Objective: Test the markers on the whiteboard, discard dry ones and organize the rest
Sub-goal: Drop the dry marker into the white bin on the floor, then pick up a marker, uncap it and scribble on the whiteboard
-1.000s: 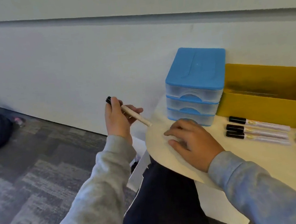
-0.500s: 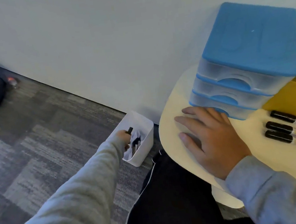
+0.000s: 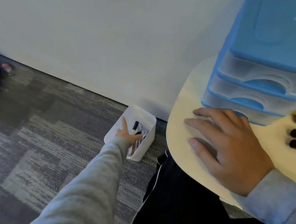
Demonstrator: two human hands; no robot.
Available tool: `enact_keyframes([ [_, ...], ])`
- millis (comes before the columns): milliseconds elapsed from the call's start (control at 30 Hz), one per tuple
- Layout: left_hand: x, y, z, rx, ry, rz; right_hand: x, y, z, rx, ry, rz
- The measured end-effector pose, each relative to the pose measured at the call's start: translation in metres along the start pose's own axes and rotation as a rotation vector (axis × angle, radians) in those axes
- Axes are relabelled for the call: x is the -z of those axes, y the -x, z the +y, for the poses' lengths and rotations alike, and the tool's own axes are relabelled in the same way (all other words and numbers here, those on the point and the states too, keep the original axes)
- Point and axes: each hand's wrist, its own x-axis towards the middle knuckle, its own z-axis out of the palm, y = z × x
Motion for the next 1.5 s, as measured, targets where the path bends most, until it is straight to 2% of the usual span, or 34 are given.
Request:
enact_keyframes([
  [167,0.001,-0.005,0.006,0.056,-0.025,-0.034,-0.001,0.000,0.001,-0.001,-0.007,0.003],
  [467,0.010,0.012,0.012,-0.030,0.062,-0.008,-0.001,0.000,0.000,0.009,-0.005,0.024],
  [600,0.032,0.041,0.041,-0.082,0.289,-0.060,-0.003,0.000,0.000,0.004,-0.013,0.044],
  [667,0.054,0.060,0.065,-0.130,0.451,-0.031,-0.002,0.002,-0.001,0.000,-0.029,0.043],
  [767,0.091,0.091,0.103,-0.292,0.618,0.148,-0.002,0.002,0.001,-0.002,-0.038,0.040],
  [833,0.108,0.124,0.127,-0.430,0.626,0.300,-0.002,0.003,0.002,-0.007,-0.067,0.019],
  [967,0.110,0.208,0.174,-0.796,0.541,0.488,0.009,0.007,0.009,-0.028,-0.224,-0.019],
  [1067,0.096,0.264,0.200,-1.102,0.392,0.606,0.035,0.021,0.016,0.009,-0.234,-0.004],
  [1233,0.065,0.316,0.249,-1.534,0.100,0.552,0.117,0.037,0.035,0.005,-0.182,-0.039],
  [1367,0.041,0.318,0.296,-1.606,-0.156,0.430,0.177,0.032,0.073,-0.089,-0.098,0.043],
  [1500,0.030,0.310,0.315,-1.585,-0.164,0.429,0.208,0.022,0.117,-0.253,-0.030,-0.005],
])
